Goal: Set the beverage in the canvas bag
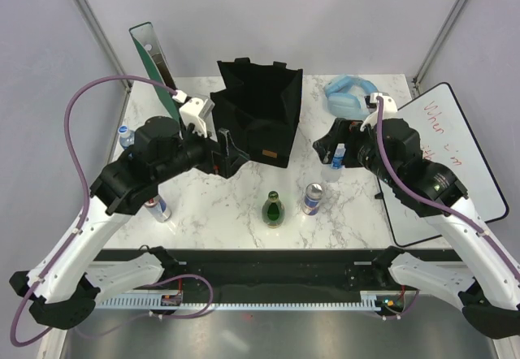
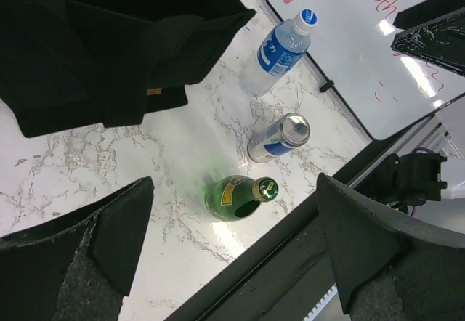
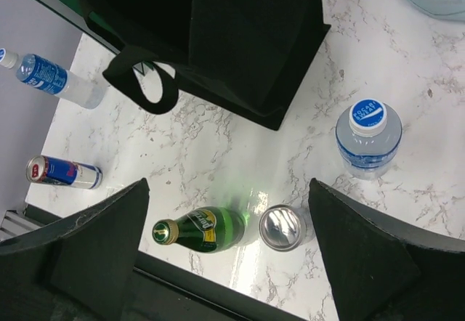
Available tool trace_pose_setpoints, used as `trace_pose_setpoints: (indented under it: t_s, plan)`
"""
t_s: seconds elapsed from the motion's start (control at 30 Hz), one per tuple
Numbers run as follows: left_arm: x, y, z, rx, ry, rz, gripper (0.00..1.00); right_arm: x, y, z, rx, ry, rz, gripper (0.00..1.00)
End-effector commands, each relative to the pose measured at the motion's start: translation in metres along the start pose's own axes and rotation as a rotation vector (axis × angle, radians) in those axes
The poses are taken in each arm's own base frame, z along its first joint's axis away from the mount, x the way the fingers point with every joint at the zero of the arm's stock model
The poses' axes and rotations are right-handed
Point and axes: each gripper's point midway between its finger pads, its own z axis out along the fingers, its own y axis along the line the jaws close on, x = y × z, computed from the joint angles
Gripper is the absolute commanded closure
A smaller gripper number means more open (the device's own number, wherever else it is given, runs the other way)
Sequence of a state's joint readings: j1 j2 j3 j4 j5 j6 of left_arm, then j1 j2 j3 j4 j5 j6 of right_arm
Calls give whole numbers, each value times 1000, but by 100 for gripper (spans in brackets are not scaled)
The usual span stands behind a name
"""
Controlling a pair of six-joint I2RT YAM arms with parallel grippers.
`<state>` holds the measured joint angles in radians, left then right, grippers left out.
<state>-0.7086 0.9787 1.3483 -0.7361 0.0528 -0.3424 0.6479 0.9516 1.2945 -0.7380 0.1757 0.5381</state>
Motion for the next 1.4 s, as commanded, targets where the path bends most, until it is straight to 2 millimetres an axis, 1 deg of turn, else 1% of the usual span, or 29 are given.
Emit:
trace_pose_setpoints:
  t_s: [0.0,0.07,0.1,0.13,0.2,0.23,0.27,0.3,0.33,0.37,0.4,0.43,0.47,0.53,0.57,0.6,0.63,0.67,0.7,0.73,0.83,0.97,1.0,1.1,1.23,1.37]
  plan:
    - [-6,1,-7,-8,-35,13,0,-15,-7,-13,42,-65,34,2]
    - [-5,2,-11,-8,-46,23,0,-20,-6,-18,36,-81,33,2]
    - [1,7,-9,-25,-38,25,0,-21,-9,-20,48,-86,29,2]
    - [2,9,-13,-29,-47,33,0,-27,-16,-21,90,-111,27,2]
    - [10,12,-11,-34,-40,39,0,-25,-31,-16,177,-100,0,2]
    - [10,13,-14,-30,-50,48,0,-31,-33,-17,201,-106,-23,2]
    - [15,14,-13,-27,-43,54,0,-30,-44,-5,278,-85,-85,2]
    - [15,13,-13,-18,-49,72,0,-26,-53,-1,335,-53,-120,2]
    - [17,13,-13,-12,-47,81,0,-34,-56,1,370,-57,-143,3]
    - [21,14,-14,-9,-47,92,0,-31,-64,15,428,-19,-195,4]
    - [20,14,-14,-5,-56,111,0,-31,-68,22,445,4,-213,5]
    - [21,15,-14,-5,-57,120,0,-39,-66,26,440,1,-215,7]
    - [24,17,-15,-7,-57,128,0,-36,-70,41,434,50,-220,8]
    - [24,19,-15,-10,-68,144,0,-44,-73,52,429,61,-204,17]
    - [29,19,-13,-7,-60,150,0,-42,-87,64,458,92,-189,21]
    - [28,19,-14,-2,-70,156,0,-38,-87,70,435,123,-177,23]
    - [29,20,-14,-2,-72,159,0,-32,-96,80,435,162,-163,24]
    - [34,22,-12,-4,-63,160,0,-26,-99,85,424,191,-161,24]
    - [35,22,-13,-4,-64,165,0,-15,-101,89,416,231,-167,25]
    - [39,24,-12,-7,-60,165,0,-9,-108,94,431,256,-168,25]
    - [45,28,-10,-14,-59,169,0,10,-113,103,419,322,-176,26]
    - [48,30,-8,-21,-61,170,0,26,-117,107,416,367,-176,29]
    - [49,31,-7,-23,-60,170,0,33,-119,107,413,387,-177,30]
    - [50,32,-8,-28,-66,170,0,45,-125,106,425,415,-176,33]
    - [49,32,-9,-29,-71,167,0,53,-131,109,439,434,-189,34]
    - [47,31,-10,-26,-78,160,0,52,-135,115,454,426,-203,35]
